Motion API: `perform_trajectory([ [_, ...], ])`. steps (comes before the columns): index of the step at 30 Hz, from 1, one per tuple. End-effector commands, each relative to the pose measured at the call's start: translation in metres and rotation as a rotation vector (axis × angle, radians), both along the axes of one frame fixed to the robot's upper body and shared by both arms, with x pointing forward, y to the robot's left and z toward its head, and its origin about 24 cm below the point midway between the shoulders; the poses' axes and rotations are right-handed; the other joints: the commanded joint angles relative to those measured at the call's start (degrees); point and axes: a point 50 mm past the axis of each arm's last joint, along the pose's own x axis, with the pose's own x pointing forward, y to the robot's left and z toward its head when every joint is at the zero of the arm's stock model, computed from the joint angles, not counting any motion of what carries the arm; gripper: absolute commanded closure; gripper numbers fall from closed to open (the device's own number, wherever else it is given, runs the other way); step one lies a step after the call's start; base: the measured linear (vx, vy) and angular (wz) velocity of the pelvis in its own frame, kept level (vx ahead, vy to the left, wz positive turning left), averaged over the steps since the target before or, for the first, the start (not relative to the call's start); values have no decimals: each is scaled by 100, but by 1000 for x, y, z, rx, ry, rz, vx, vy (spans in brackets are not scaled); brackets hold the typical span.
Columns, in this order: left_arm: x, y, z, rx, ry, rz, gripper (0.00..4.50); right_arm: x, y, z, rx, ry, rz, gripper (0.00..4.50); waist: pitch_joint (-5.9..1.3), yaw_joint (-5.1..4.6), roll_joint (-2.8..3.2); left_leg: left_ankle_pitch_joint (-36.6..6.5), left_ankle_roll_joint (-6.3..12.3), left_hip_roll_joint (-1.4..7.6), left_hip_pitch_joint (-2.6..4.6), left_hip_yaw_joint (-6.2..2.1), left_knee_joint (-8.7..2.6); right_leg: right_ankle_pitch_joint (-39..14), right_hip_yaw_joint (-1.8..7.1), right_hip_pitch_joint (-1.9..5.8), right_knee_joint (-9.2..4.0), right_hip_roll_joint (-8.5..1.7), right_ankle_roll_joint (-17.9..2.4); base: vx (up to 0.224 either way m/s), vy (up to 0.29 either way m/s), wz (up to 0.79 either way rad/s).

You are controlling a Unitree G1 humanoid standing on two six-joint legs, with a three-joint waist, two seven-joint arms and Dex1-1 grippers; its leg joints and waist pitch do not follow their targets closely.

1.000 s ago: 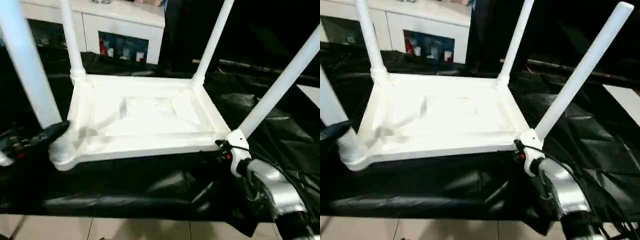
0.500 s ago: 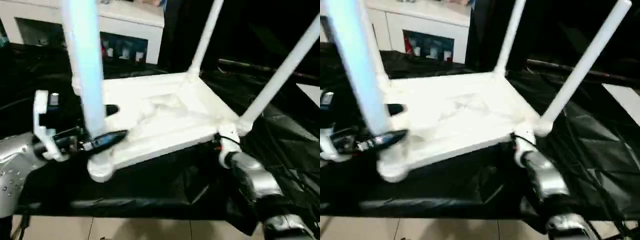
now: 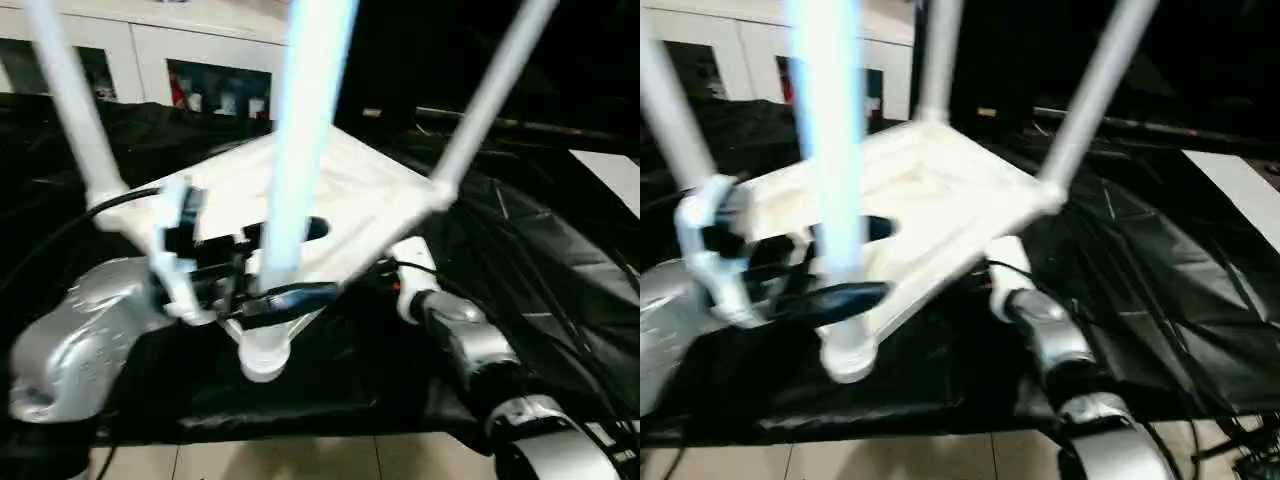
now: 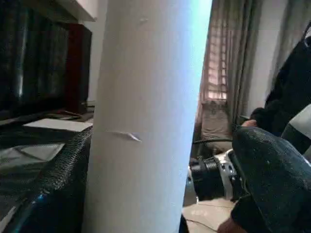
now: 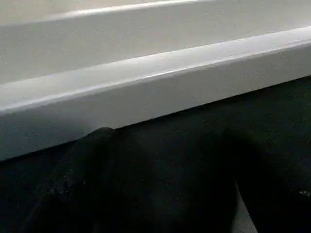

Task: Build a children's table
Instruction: Rotate table base

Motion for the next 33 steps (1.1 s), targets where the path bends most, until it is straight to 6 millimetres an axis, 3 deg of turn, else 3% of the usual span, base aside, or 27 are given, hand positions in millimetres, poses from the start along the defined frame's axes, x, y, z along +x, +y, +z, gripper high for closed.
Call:
perform_trajectory([
  [1,3,-24,-10,41,18,-58,3,6,27,21,61,-85,145,63,-286,57,166,-1186,-297,134,-31,-16,-421,-1197,363,322,-418,-379,-722,0,0,0],
  [2,4,-26,-11,41,18,-60,3,5,28,21,64,-86,158,63,-289,68,171,-1197,-293,136,-8,-8,-407,-1185,366,308,-420,-383,-740,0,0,0],
  [4,5,-36,-13,41,16,-81,3,3,32,20,74,-84,195,63,-283,68,160,-1207,-278,135,-27,-12,-417,-1207,367,326,-427,-388,-760,0,0,0],
  [5,6,-42,-13,36,12,-91,3,1,34,20,83,-84,218,63,-285,79,220,-1233,-296,136,-14,-15,-419,-1208,369,323,-422,-390,-772,0,0,0],
  [7,5,-50,-13,33,12,-122,3,-2,37,19,103,-78,253,63,-289,80,183,-1264,-278,139,-18,-18,-419,-1234,366,332,-434,-392,-791,0,0,0],
  [12,10,-70,-13,24,-19,-119,3,-6,40,16,117,-75,305,63,-291,78,183,-1234,-232,140,-17,-16,-414,-1237,362,327,-455,-389,-816,0,0,0],
  [17,14,-78,-14,28,-36,-101,3,-7,41,16,127,-73,325,63,-293,82,172,-1272,-192,145,-21,-22,-411,-1332,358,332,-470,-401,-805,0,0,0],
  [20,26,-88,-20,79,-63,-4,3,-6,37,16,107,-81,326,63,-294,103,184,-1228,-172,155,-11,-17,-407,-1285,357,329,-476,-393,-803,0,0,0],
  [24,36,-86,-26,130,-77,78,3,-2,31,16,85,-96,281,63,-300,119,181,-1170,-149,158,-11,-11,-402,-1257,357,324,-482,-400,-809,0,0,0],
  [28,57,-66,-38,282,-115,260,3,7,16,21,67,-136,174,63,-287,145,174,-1244,-171,153,-4,-13,-408,-1449,350,329,-486,-390,-743,0,0,0],
  [30,52,-56,-42,335,-134,210,3,9,10,24,84,-141,149,63,-289,146,188,-1239,-159,156,-8,-18,-406,-1570,355,325,-488,-409,-688,0,0,0],
  [33,45,-42,-48,399,-119,175,3,9,3,26,84,-151,141,63,-291,171,226,-1115,-153,177,21,-5,-405,-1323,362,305,-447,-402,-803,0,0,0],
])
